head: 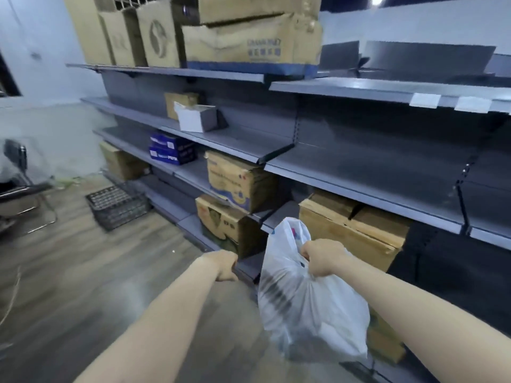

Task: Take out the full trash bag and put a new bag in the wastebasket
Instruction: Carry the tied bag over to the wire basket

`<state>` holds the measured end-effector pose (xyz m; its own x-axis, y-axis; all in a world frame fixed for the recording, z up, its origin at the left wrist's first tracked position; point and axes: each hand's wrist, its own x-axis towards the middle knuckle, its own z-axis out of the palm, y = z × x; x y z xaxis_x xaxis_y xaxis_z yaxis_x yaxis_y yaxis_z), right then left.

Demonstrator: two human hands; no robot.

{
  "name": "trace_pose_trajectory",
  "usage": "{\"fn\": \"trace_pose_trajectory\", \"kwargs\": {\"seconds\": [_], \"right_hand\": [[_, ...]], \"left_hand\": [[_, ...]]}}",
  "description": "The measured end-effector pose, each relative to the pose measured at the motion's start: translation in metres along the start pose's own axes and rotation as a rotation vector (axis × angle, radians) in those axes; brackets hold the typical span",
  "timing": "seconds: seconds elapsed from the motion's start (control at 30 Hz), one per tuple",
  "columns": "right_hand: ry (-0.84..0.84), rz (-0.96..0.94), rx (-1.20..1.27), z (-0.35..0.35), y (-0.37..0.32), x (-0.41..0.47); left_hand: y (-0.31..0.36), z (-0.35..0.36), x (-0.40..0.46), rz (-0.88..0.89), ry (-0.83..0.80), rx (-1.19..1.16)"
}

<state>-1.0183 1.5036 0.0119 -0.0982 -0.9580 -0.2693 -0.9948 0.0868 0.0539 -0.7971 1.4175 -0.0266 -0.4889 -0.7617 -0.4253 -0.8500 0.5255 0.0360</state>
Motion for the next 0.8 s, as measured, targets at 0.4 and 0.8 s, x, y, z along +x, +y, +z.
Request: {"fn": "trace_pose_trajectory", "kwargs": {"seconds": [0.4,0.8], "right_hand": [[-0.002,-0.318,-0.113,-0.042,-0.215,0.141],[0.039,-0.426,-0.085,-0.063,-0.354,0.259]], "left_hand": [[-0.224,-0.007,-0.045,-0.339,0.116,-0.154],[-0.369,0.006,-0.026,-0.489,0.080,-0.264]]}}
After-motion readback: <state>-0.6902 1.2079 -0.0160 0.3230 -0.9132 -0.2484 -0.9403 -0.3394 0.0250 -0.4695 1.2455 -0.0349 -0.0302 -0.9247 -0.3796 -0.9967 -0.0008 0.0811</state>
